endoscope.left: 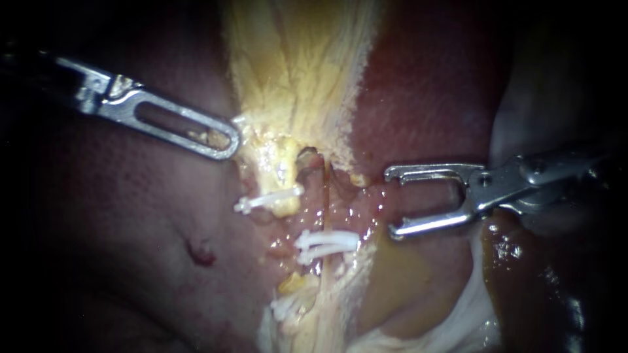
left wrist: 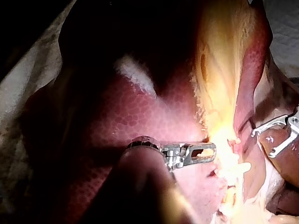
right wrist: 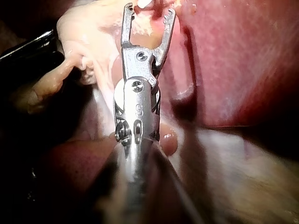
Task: Going back second clip right tube
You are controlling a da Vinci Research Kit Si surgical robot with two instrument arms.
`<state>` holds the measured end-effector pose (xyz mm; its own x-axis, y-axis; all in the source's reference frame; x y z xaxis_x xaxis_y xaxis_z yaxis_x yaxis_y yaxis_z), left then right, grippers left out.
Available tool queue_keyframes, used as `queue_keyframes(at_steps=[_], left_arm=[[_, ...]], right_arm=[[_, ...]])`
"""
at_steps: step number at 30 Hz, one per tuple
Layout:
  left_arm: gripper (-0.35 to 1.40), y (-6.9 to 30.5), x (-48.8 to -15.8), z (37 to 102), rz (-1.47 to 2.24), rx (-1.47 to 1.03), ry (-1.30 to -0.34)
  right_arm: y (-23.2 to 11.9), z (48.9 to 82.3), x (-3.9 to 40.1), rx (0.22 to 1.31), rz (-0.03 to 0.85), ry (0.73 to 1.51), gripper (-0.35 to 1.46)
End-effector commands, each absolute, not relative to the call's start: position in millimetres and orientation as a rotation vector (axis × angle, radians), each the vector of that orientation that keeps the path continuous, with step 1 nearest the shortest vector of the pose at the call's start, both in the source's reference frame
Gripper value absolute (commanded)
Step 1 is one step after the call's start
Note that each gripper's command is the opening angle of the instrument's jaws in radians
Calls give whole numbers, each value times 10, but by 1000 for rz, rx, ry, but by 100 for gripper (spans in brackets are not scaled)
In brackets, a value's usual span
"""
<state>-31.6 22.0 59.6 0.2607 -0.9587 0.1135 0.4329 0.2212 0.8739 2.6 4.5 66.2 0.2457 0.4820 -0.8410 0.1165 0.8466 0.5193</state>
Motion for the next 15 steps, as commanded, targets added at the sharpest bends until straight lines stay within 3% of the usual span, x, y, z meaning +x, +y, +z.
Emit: queue_keyframes(at_steps=[1, 15], left_arm=[[-35, 218, -321, 599, -1106, 841, -775], [-35, 208, -365, 639, -1065, 829, -766]], right_arm=[[45, 662, 25, 544, 266, 1315, 50], [44, 659, 22, 546, 265, 1315, 50]])
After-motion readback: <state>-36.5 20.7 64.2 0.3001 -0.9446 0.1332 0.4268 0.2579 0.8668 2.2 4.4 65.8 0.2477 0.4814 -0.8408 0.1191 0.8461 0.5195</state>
